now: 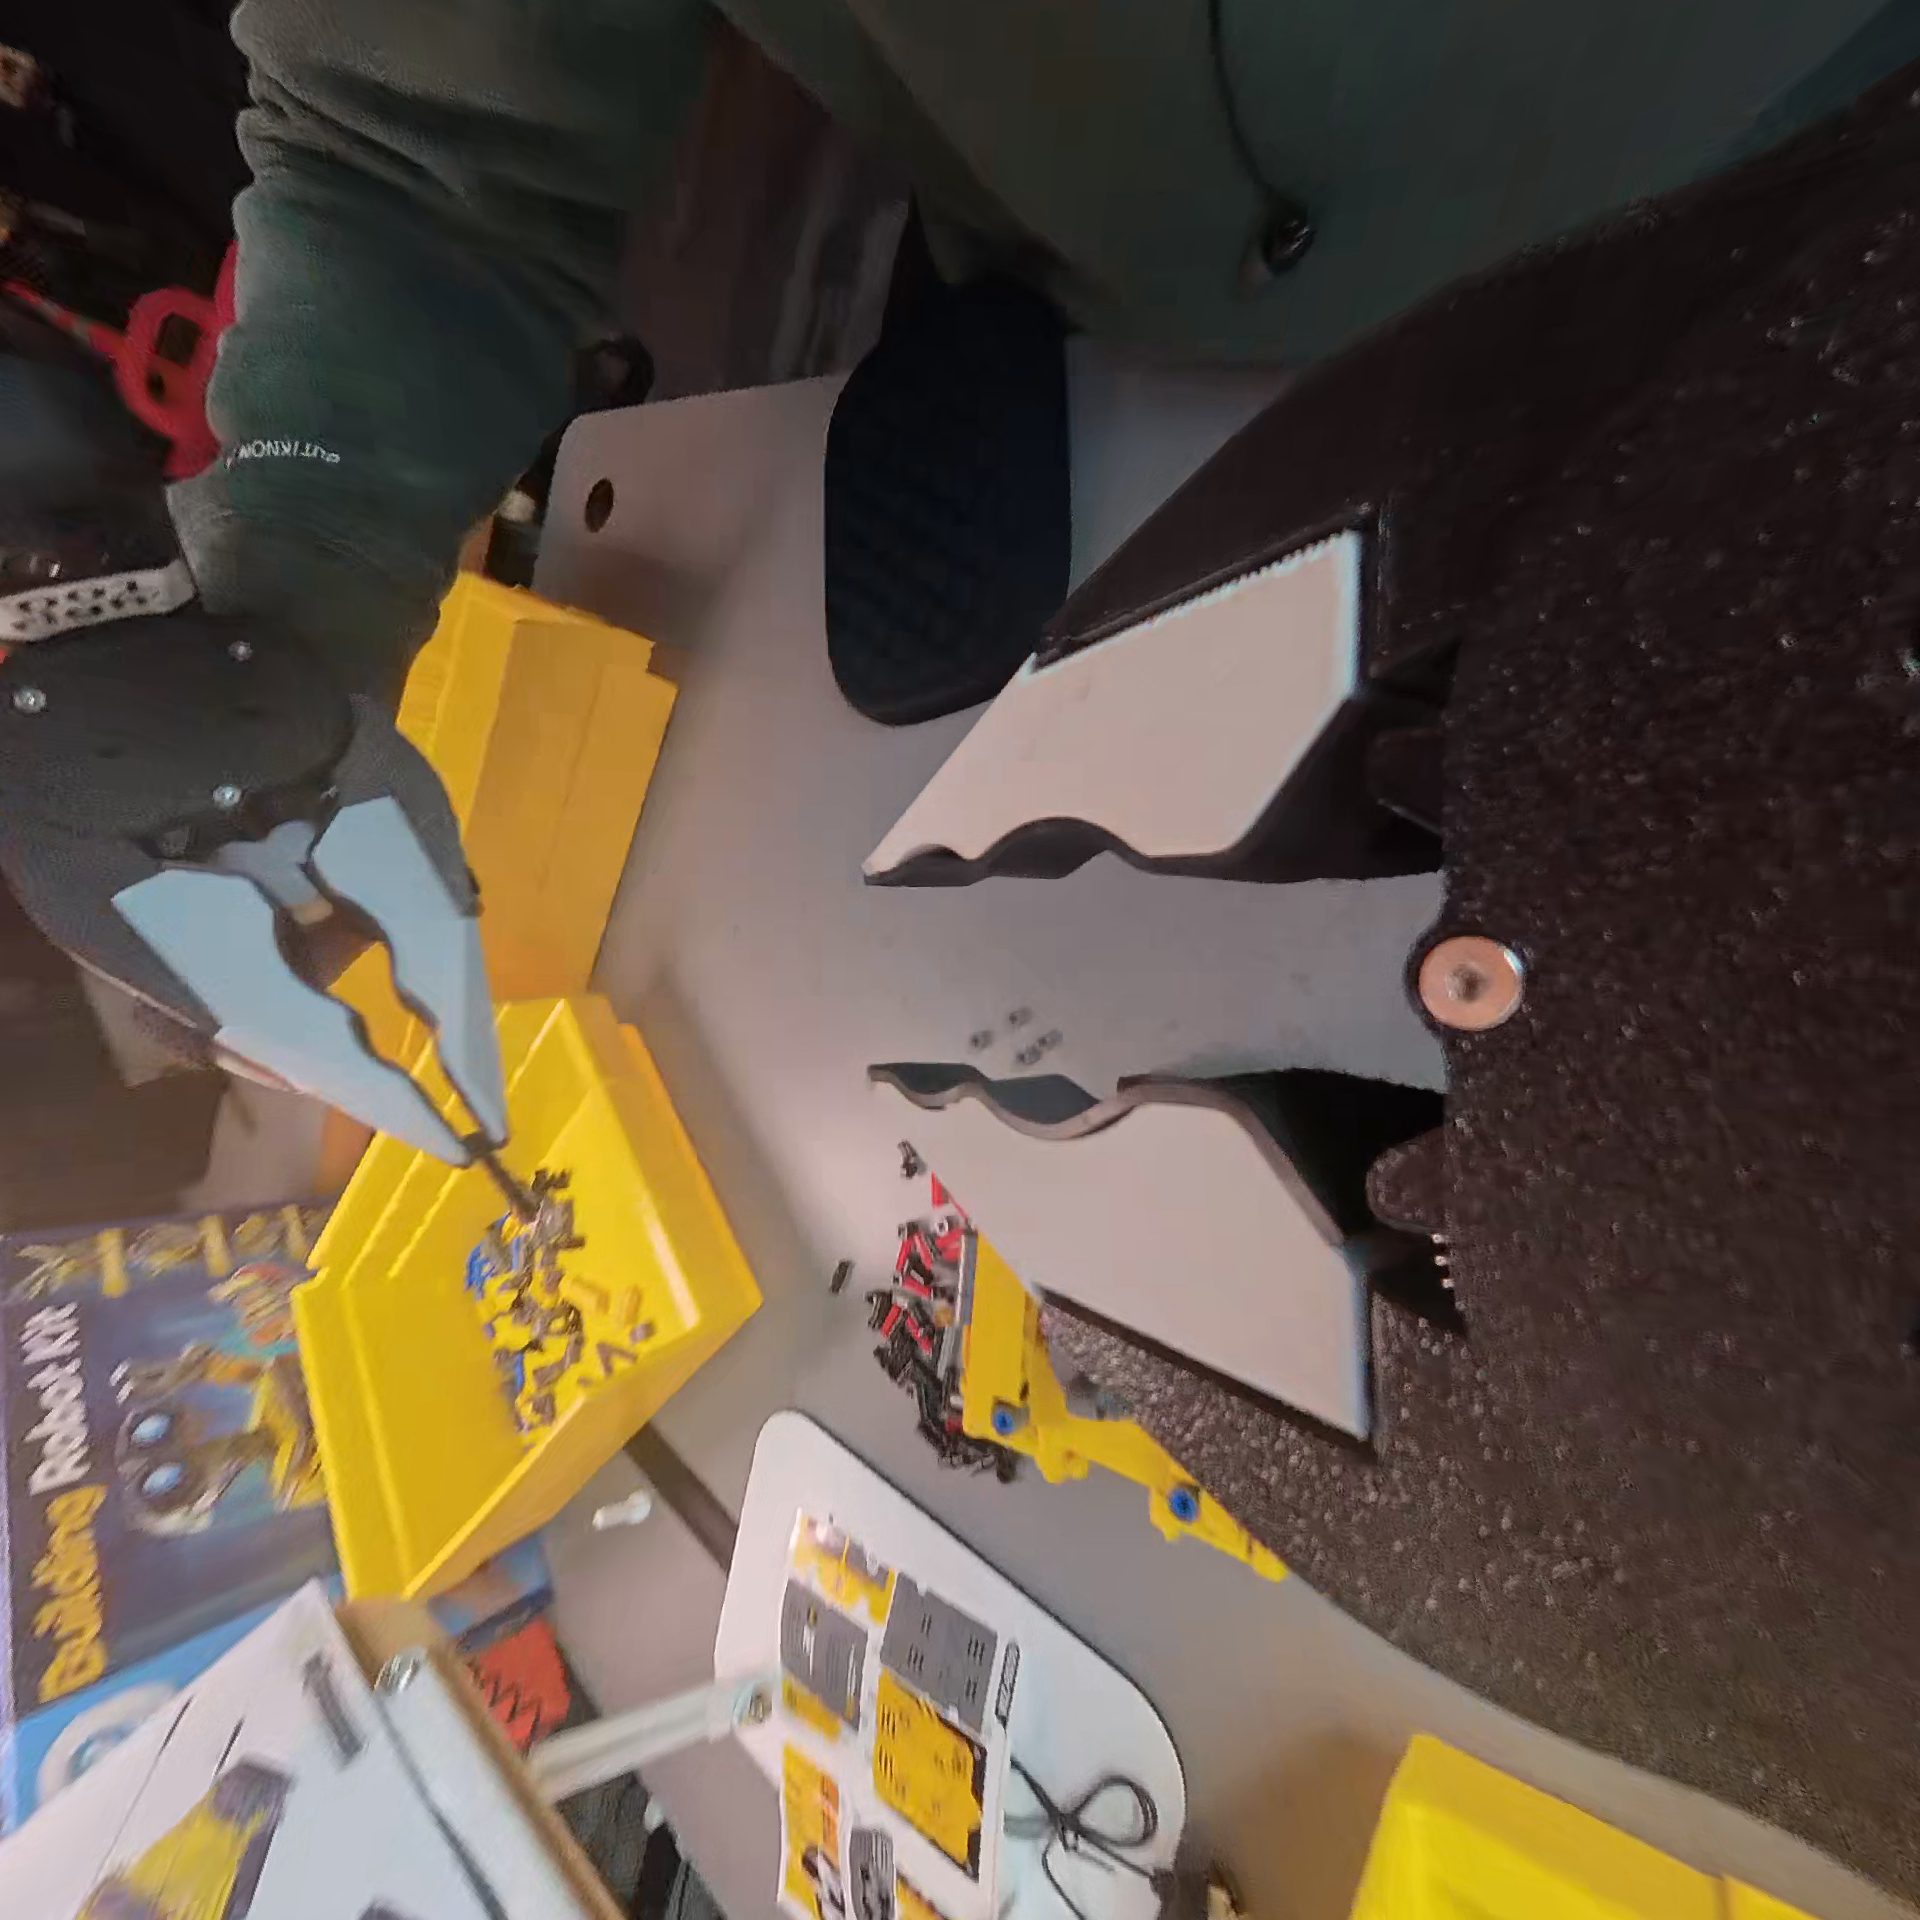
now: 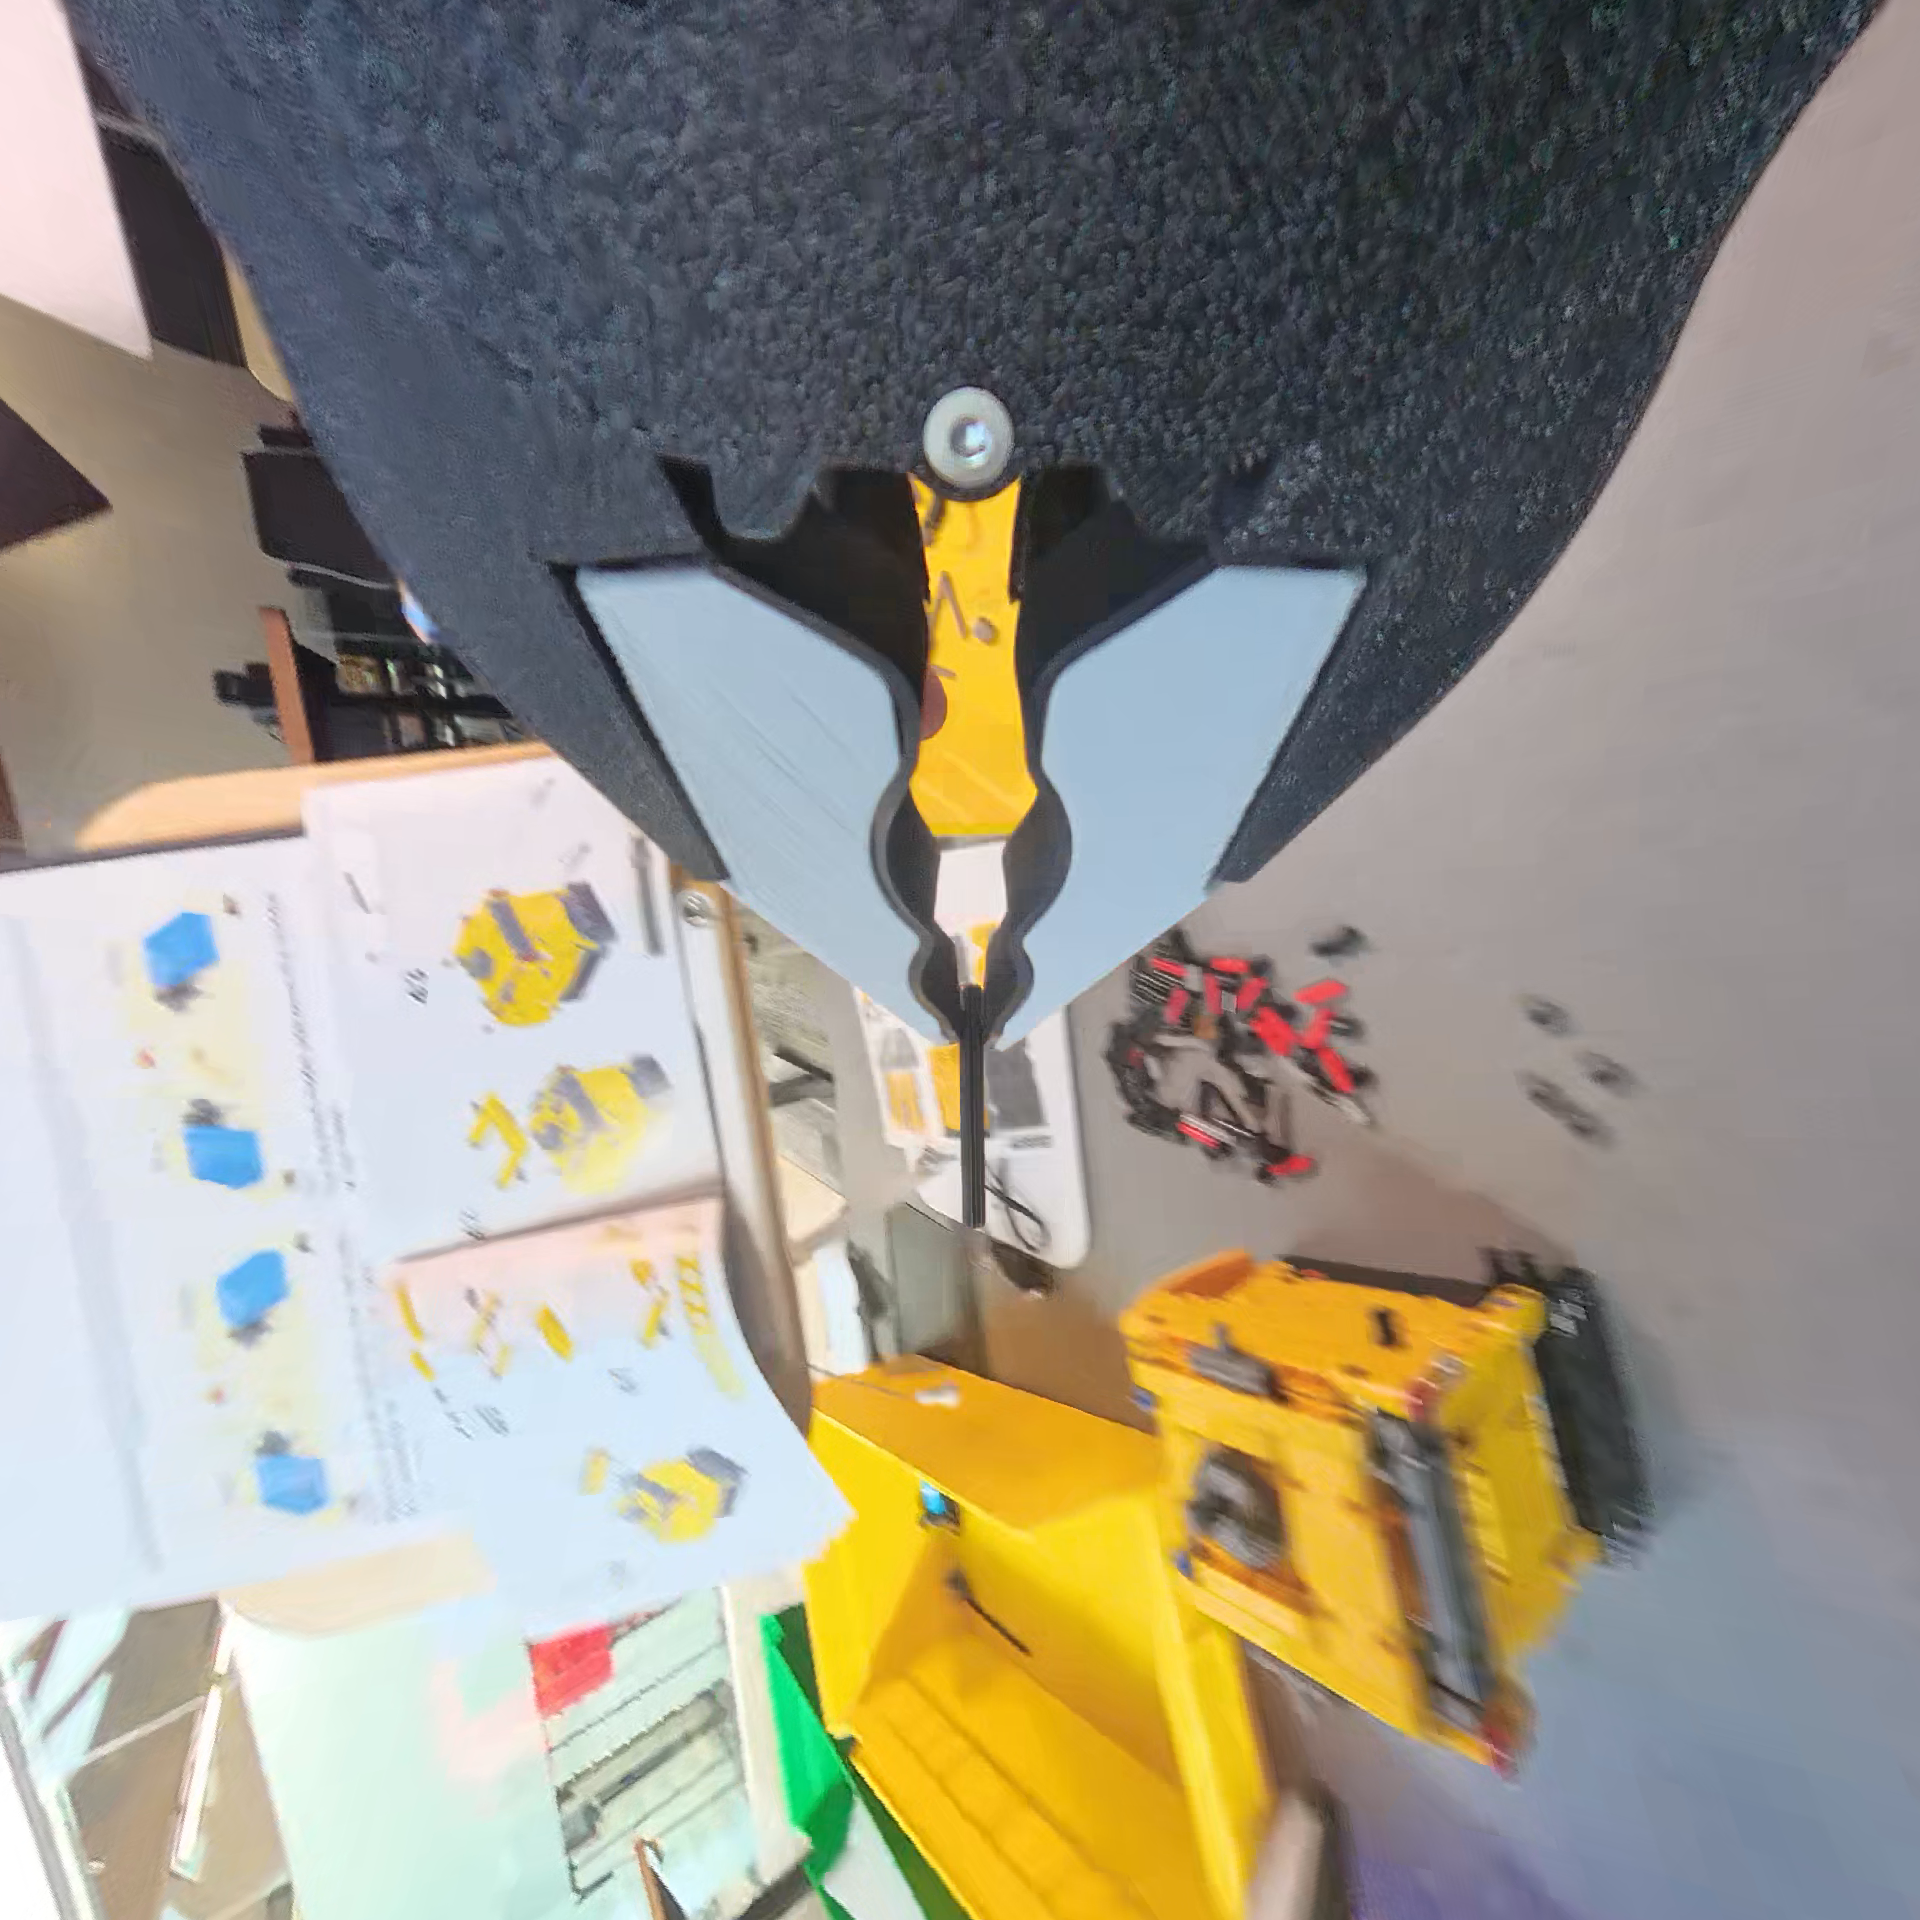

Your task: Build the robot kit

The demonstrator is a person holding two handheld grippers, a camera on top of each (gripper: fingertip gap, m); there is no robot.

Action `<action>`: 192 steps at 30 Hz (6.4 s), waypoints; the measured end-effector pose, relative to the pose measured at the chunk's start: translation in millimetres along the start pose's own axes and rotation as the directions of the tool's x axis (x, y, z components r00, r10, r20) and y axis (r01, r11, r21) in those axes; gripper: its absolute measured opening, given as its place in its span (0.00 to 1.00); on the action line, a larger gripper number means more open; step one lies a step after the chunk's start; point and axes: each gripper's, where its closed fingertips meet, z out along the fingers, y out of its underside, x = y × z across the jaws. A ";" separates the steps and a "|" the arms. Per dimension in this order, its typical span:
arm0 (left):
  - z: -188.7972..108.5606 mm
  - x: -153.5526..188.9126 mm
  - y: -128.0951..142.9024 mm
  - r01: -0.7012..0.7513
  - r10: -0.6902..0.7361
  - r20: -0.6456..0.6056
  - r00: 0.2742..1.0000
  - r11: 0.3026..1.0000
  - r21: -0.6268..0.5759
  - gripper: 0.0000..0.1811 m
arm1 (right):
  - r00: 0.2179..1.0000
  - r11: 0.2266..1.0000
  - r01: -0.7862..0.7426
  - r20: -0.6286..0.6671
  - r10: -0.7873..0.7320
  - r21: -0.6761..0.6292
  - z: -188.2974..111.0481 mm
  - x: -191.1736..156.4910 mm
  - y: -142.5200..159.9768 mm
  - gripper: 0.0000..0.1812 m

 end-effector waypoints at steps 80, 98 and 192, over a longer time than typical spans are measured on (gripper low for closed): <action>-43.3 -95.0 81.4 -0.106 0.016 0.546 0.838 0.985 0.133 0.20 | 0.971 0.974 0.201 -0.108 -0.212 -0.105 109.6 129.9 136.6 0.02; -44.1 -95.6 81.4 -0.107 0.018 0.550 0.835 0.986 0.131 0.20 | 0.969 0.972 0.206 -0.113 -0.218 -0.111 110.8 129.7 136.4 0.02; 56.3 20.7 161.2 -0.098 0.055 -0.115 0.992 0.904 -0.417 0.02 | 0.574 0.806 -0.484 0.572 0.586 -0.341 66.0 -178.8 19.9 0.04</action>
